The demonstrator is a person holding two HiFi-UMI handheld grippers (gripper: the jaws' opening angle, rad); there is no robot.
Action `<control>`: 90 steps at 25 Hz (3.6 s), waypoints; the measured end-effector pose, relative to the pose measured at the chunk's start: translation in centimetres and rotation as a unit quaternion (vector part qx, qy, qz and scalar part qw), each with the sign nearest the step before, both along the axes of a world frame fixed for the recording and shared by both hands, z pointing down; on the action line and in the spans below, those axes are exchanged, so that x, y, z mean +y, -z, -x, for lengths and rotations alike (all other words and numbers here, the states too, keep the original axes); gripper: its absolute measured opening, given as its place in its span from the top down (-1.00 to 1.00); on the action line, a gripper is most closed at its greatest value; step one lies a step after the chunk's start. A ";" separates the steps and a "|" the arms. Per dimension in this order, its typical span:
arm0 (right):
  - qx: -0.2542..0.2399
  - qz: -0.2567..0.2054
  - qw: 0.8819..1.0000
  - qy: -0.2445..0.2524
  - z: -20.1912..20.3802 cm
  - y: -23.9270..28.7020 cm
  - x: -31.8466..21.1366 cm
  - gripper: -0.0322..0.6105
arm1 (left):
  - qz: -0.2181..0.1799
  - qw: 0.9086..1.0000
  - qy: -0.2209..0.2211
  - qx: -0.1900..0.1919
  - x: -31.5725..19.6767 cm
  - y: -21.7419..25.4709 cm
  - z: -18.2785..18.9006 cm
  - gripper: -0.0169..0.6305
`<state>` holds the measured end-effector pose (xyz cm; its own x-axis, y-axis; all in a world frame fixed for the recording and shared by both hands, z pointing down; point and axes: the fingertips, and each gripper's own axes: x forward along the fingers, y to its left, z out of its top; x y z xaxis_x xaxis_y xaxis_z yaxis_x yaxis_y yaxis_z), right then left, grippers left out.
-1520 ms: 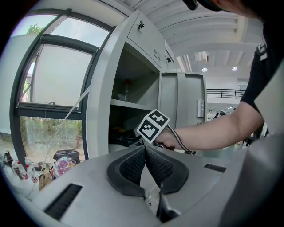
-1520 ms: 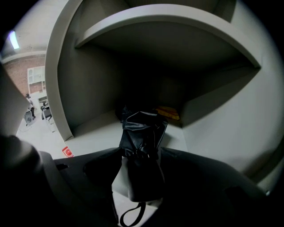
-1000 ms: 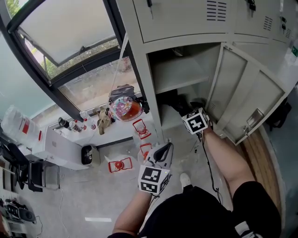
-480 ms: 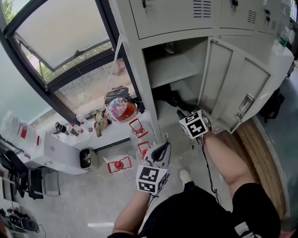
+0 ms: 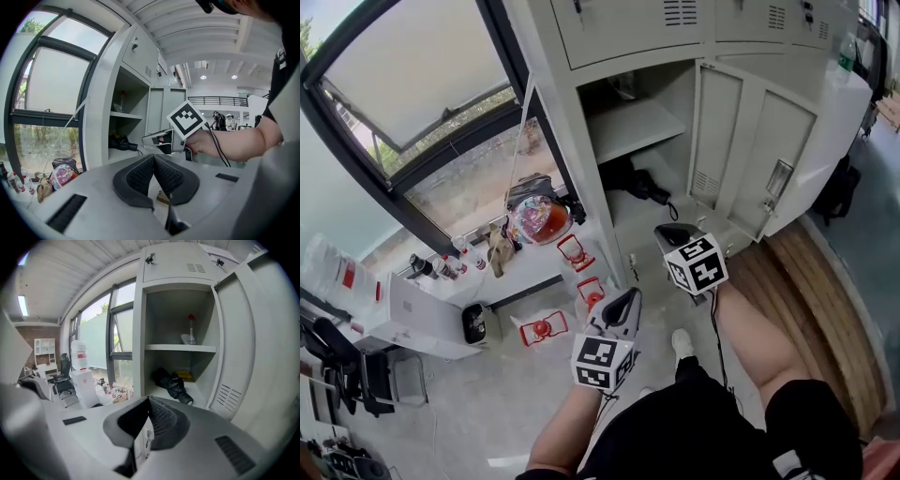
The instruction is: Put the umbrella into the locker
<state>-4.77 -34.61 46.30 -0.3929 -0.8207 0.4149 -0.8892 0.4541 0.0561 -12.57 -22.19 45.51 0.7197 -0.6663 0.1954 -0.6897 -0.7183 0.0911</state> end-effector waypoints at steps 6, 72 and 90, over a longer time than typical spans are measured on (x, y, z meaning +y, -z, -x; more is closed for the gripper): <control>0.010 -0.021 1.000 0.003 0.5 0.7 4.1 0.73 | 0.003 1.000 -0.005 0.012 1.6 0.1 -0.2 0.90; -0.075 -0.025 0.985 0.152 -9.8 1.5 25.5 0.73 | 0.011 0.993 0.115 0.013 17.7 0.1 -13.9 0.90; -0.079 -0.026 0.984 0.154 -9.5 1.9 26.3 0.73 | 0.005 0.994 0.111 0.007 18.4 0.6 -13.8 0.90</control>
